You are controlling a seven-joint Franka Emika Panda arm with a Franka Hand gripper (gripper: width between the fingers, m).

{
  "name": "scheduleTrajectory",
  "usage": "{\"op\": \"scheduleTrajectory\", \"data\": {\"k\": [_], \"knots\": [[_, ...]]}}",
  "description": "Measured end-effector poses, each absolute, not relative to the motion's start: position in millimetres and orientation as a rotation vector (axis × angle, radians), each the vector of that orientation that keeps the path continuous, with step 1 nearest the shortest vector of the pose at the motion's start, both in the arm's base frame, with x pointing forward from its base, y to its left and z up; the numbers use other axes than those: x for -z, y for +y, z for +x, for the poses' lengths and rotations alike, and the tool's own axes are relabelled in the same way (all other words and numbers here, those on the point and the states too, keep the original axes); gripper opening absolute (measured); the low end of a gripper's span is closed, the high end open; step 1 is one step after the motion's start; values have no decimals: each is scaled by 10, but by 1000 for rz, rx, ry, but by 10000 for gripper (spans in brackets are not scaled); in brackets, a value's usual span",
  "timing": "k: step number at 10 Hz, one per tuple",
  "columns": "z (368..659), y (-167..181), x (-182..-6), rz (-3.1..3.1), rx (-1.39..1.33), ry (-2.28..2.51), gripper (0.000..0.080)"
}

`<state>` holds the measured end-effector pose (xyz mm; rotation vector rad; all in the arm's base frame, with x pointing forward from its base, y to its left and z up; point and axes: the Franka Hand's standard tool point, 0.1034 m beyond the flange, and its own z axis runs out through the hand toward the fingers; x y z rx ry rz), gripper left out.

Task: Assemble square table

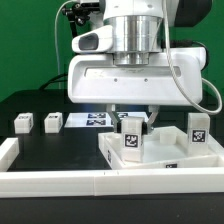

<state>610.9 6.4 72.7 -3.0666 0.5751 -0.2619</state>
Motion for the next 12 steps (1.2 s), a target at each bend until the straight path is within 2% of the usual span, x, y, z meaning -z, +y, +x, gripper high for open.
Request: {"op": "scheduleTrajectory", "data": {"k": [7, 12], "knots": [[6129, 34, -719, -2845, 284, 1155, 290], [6090, 60, -706, -2314, 233, 1890, 291]]}}
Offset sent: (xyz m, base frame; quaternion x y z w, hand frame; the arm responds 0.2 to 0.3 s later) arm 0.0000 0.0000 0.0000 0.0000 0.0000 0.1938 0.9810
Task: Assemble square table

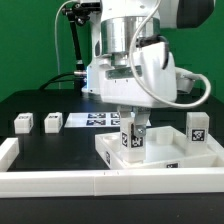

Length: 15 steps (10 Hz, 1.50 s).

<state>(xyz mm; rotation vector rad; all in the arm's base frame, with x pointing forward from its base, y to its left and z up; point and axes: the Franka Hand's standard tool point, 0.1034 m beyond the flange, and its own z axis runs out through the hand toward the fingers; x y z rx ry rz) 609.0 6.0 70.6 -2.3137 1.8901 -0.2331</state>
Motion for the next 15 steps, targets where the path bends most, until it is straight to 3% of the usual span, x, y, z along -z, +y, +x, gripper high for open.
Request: {"op": "scheduleTrajectory", "data": {"k": [2, 4, 5, 15], "knots": [[6090, 77, -703, -2217, 217, 1983, 291], [6089, 87, -701, -2245, 219, 1952, 550], [6091, 106, -703, -2343, 228, 1845, 619], [6076, 144, -692, -2960, 301, 788, 649]]}}
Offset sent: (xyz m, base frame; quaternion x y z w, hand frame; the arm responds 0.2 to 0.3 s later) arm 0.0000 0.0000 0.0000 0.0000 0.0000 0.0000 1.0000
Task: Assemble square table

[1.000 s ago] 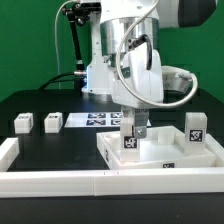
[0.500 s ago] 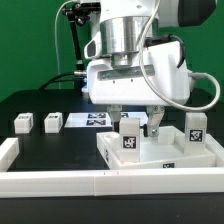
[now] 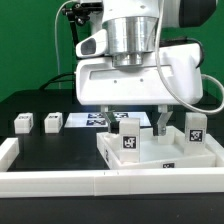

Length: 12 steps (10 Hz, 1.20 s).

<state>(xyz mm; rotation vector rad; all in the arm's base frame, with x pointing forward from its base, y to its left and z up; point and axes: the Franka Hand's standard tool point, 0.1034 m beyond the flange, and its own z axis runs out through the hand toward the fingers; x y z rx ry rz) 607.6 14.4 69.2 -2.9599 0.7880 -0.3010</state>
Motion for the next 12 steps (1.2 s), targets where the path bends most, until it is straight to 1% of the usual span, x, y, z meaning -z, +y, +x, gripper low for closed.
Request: {"op": "scheduleTrajectory", "data": {"k": [5, 6, 7, 8, 10, 12], "knots": [[6107, 86, -714, -3129, 326, 86, 649], [6106, 70, -712, -3139, 327, -2, 649], [6106, 72, -712, -3139, 326, 1, 623], [6106, 71, -711, -3139, 326, 2, 623], [6106, 70, -711, -3139, 326, 2, 286], [6105, 71, -710, -3139, 326, 2, 290]]}}
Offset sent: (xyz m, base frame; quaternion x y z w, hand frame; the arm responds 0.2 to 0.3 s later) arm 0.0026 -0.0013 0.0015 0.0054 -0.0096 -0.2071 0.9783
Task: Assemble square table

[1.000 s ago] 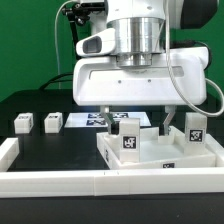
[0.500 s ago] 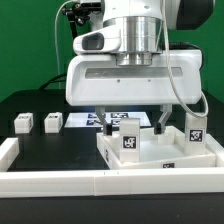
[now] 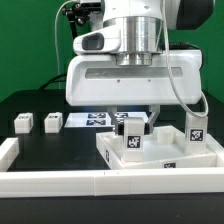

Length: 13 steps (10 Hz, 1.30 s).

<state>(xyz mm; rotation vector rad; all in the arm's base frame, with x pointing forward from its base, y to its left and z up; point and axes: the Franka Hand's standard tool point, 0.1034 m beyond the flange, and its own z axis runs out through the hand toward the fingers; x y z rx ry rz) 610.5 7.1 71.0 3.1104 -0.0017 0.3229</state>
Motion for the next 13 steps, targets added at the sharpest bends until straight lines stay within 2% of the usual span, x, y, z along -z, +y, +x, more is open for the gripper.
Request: {"op": "scheduleTrajectory", "data": {"k": [4, 9, 13], "knots": [[6105, 72, -709, 3118, -325, -159, 290], [6083, 36, -694, 3029, -320, -966, 291], [6099, 20, -700, 2919, -335, -1324, 291]]}}
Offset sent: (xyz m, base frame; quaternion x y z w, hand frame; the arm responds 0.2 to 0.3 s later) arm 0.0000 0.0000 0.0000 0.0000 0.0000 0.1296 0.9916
